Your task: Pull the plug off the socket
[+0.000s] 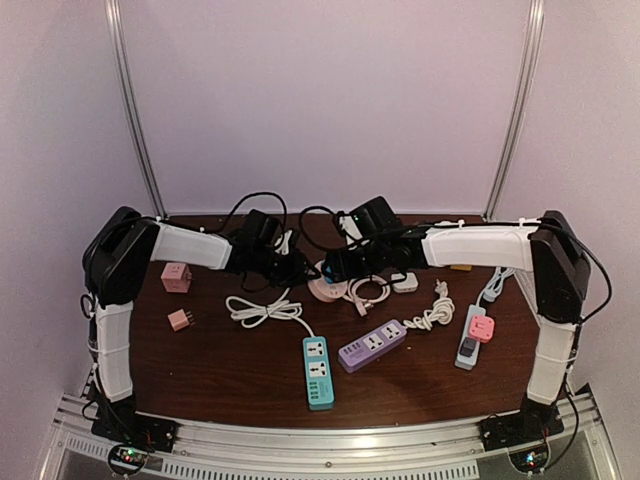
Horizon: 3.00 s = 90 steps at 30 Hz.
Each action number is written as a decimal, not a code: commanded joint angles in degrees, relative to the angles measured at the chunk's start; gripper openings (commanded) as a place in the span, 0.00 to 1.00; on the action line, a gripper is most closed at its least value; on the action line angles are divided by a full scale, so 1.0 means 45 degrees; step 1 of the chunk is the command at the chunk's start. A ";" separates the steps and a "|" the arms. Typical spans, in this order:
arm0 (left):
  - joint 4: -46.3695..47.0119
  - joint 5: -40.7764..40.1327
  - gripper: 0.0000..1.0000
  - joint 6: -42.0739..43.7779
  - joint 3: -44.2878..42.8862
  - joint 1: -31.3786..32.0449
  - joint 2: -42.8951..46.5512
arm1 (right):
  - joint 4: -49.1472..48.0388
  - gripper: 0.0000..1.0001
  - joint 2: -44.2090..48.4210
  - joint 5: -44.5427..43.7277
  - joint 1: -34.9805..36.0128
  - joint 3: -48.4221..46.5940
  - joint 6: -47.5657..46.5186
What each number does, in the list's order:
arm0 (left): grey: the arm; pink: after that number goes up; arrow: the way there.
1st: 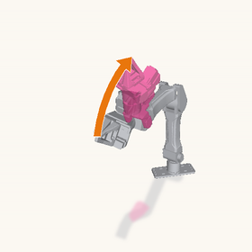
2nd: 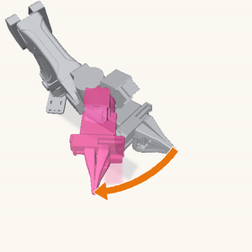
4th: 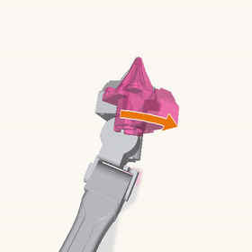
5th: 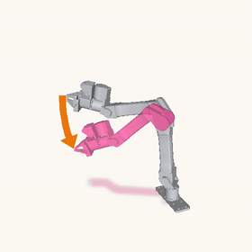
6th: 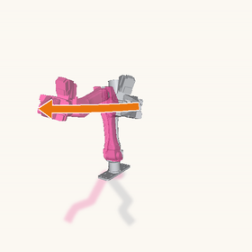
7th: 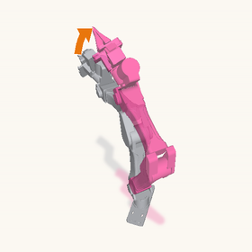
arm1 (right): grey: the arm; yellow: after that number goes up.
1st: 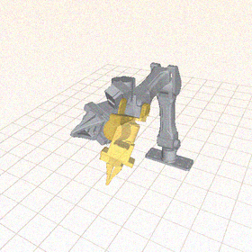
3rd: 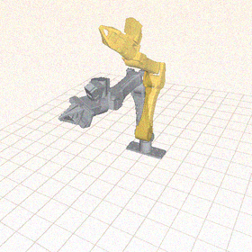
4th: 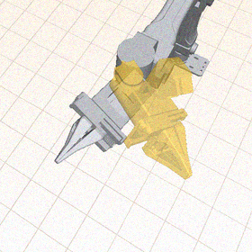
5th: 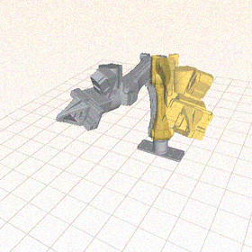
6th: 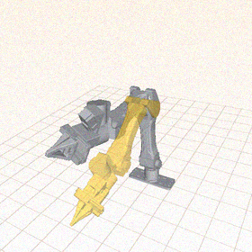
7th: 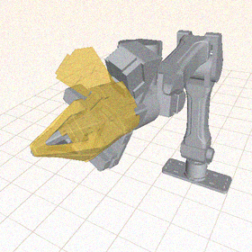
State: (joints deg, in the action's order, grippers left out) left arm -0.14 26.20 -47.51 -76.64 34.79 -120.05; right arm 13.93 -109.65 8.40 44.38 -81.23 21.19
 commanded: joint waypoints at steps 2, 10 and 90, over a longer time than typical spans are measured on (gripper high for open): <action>-0.3408 -0.3732 0.00 0.1230 0.0450 -0.0464 -0.1313 | 0.0378 0.33 0.0317 -0.0334 -0.0349 -0.0257 0.0055; -0.4160 -0.4290 0.32 0.1981 -0.0474 -0.0464 -0.1096 | 0.0600 0.33 0.0496 -0.0284 -0.1580 -0.0263 -0.0005; -0.5112 -0.2564 0.78 0.3648 -0.1853 0.0414 0.2633 | 0.3165 0.95 0.1388 -0.1266 -0.5714 0.0452 -0.0223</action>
State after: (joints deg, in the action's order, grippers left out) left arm -26.55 12.95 -30.96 -85.93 36.56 -111.44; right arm 28.42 -109.84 2.98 18.09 -84.23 17.45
